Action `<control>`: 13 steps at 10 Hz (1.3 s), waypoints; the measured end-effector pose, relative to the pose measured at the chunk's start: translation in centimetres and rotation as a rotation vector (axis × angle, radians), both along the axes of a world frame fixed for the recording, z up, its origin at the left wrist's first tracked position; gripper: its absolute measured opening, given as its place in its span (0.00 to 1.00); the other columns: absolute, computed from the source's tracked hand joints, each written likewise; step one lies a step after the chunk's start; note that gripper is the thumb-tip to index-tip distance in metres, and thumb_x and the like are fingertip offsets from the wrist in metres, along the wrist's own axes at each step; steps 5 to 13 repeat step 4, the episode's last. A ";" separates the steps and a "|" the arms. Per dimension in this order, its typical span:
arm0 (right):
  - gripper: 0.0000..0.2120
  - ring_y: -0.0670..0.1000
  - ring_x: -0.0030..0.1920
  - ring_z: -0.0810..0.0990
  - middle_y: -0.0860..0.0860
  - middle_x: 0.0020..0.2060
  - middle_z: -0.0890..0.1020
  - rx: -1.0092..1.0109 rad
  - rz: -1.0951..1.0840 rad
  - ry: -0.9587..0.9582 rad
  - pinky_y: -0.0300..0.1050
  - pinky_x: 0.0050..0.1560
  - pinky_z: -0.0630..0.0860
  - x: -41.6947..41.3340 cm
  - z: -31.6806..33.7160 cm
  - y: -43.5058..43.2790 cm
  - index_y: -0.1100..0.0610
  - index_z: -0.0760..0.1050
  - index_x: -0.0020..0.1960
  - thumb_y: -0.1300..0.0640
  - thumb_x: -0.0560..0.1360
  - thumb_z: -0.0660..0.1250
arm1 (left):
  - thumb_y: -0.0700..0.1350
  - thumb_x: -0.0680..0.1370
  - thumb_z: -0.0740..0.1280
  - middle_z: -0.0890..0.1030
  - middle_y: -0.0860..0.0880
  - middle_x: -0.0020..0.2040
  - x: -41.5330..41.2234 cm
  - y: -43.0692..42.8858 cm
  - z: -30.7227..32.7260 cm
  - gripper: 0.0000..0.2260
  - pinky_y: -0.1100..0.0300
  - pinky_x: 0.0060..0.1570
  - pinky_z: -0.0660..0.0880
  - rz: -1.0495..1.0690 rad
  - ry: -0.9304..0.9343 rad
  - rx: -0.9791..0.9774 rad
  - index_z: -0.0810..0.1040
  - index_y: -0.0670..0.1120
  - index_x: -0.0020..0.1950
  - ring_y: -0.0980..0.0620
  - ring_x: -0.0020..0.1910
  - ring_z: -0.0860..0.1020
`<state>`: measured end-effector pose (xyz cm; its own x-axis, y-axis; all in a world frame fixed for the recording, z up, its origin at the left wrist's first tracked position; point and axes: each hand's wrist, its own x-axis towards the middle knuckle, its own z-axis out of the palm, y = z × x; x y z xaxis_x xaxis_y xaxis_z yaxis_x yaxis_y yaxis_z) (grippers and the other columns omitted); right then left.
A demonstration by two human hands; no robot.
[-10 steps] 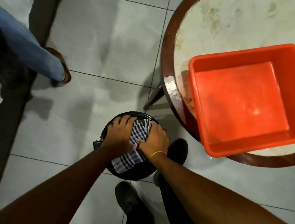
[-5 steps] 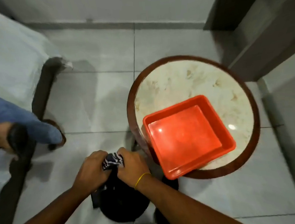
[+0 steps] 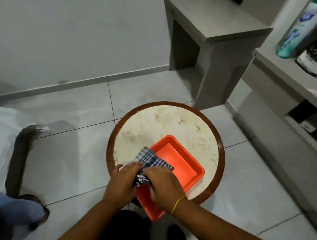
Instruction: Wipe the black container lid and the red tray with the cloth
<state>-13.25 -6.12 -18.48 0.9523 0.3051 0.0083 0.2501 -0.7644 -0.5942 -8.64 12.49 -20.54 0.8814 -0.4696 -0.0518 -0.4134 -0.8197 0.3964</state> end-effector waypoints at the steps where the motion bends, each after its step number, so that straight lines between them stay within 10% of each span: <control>1: 0.20 0.61 0.71 0.75 0.57 0.67 0.79 -0.273 0.145 0.270 0.59 0.76 0.68 -3.0 -6.7 -2.3 0.57 0.75 0.68 0.55 0.77 0.65 | 0.60 0.72 0.65 0.77 0.52 0.72 -2.2 -1.4 -5.1 0.29 0.39 0.68 0.64 -0.075 0.161 0.232 0.69 0.56 0.72 0.48 0.75 0.71; 2: 0.34 0.59 0.85 0.59 0.55 0.83 0.65 -0.203 0.043 0.372 0.55 0.86 0.48 -4.2 -9.4 -3.8 0.55 0.63 0.83 0.53 0.78 0.65 | 0.61 0.73 0.61 0.70 0.52 0.78 -2.7 -2.4 -6.8 0.33 0.34 0.76 0.55 0.020 0.241 0.205 0.61 0.57 0.78 0.49 0.79 0.64; 4: 0.42 0.56 0.88 0.36 0.50 0.88 0.41 -0.128 -0.151 0.116 0.60 0.87 0.41 1.1 -3.2 -5.7 0.50 0.41 0.88 0.45 0.83 0.61 | 0.65 0.76 0.58 0.61 0.50 0.83 2.7 -4.8 1.0 0.34 0.29 0.71 0.58 0.101 -0.151 0.174 0.64 0.51 0.79 0.47 0.82 0.56; 13: 0.42 0.56 0.88 0.36 0.50 0.88 0.41 -0.128 -0.151 0.116 0.60 0.87 0.41 1.1 -3.2 -5.7 0.50 0.41 0.88 0.45 0.83 0.61 | 0.65 0.76 0.58 0.61 0.50 0.83 2.7 -4.8 1.0 0.34 0.29 0.71 0.58 0.101 -0.151 0.174 0.64 0.51 0.79 0.47 0.82 0.56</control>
